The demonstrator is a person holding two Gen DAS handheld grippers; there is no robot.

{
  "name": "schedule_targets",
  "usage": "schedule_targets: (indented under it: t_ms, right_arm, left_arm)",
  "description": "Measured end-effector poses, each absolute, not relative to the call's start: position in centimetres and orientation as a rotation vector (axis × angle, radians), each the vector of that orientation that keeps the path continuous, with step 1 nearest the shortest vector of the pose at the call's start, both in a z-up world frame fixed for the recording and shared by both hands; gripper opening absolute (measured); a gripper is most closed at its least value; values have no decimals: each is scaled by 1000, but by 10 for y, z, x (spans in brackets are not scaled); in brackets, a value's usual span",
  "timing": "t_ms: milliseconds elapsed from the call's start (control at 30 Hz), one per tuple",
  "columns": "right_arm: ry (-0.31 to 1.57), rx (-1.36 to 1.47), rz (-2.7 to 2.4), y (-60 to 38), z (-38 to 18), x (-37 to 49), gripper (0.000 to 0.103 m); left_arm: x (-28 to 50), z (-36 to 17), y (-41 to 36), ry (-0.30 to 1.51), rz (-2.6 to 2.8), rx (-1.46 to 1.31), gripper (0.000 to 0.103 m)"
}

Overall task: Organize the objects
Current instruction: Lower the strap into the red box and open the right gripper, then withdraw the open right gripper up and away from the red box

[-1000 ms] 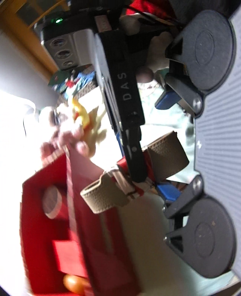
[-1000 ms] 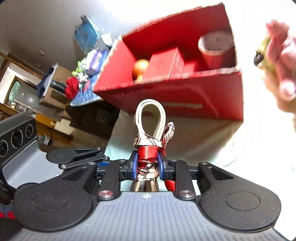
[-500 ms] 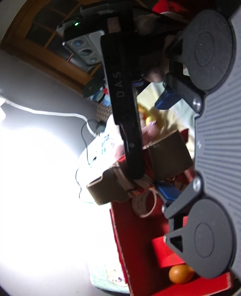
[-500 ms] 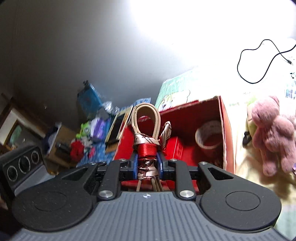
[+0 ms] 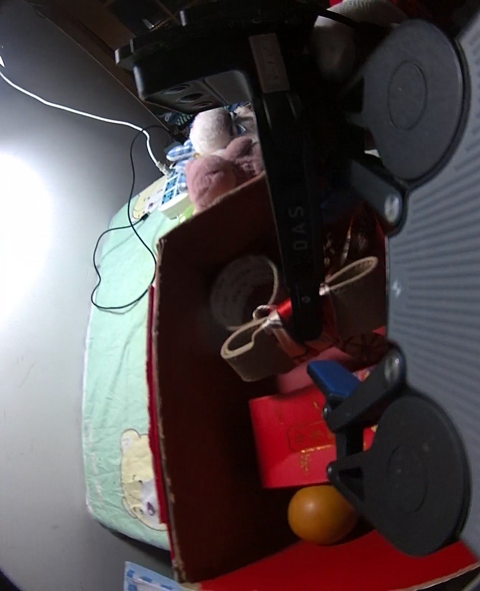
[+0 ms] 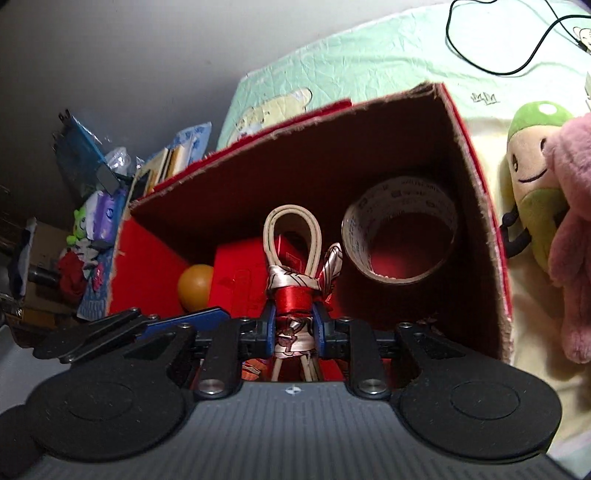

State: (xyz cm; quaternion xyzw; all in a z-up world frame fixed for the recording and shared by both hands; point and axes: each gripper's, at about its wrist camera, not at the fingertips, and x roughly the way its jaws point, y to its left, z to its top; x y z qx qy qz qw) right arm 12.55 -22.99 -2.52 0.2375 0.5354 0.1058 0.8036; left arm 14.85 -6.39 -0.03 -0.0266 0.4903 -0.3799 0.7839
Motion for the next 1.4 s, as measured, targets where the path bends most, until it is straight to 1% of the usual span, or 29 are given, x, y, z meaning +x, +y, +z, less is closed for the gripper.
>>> schedule_targets:
  t_ms: [133, 267, 333, 533, 633, 733, 833, 867, 900, 1167, 1333, 1400]
  right_arm:
    - [1216, 490, 177, -226, -40, 134, 23]
    - [1214, 538, 184, -231, -43, 137, 27]
    - [1228, 573, 183, -235, -47, 137, 27]
    - [1182, 581, 191, -239, -42, 130, 27]
    - [1141, 519, 157, -236, -31, 125, 27]
    - [1099, 471, 128, -235, -18, 120, 27]
    - [1074, 447, 107, -241, -7, 109, 27]
    - [1060, 421, 92, -240, -5, 107, 25]
    - [1046, 400, 84, -239, -2, 103, 24]
    - [962, 317, 17, -240, 17, 76, 25]
    - [930, 306, -16, -239, 28, 59, 28]
    - [910, 303, -14, -237, 34, 49, 29]
  left_arm:
    - [147, -5, -47, 1075, -776, -42, 82]
    - [148, -10, -44, 1085, -728, -14, 82]
    - [148, -12, -44, 1082, -708, 4, 84]
    - [147, -13, -50, 1076, -671, 46, 85]
    - [147, -10, -53, 1067, -633, 79, 85]
    - [145, -6, -55, 1055, -588, 110, 91]
    - [141, -2, -58, 1034, -530, 141, 92]
    - [141, -1, -59, 1036, -518, 143, 92]
    - [140, 1, -60, 1038, -508, 144, 91]
    - [125, 16, -67, 1020, -377, 201, 91]
    - [111, 30, -63, 1011, -322, 199, 82]
    - [104, 34, -62, 1001, -296, 214, 80]
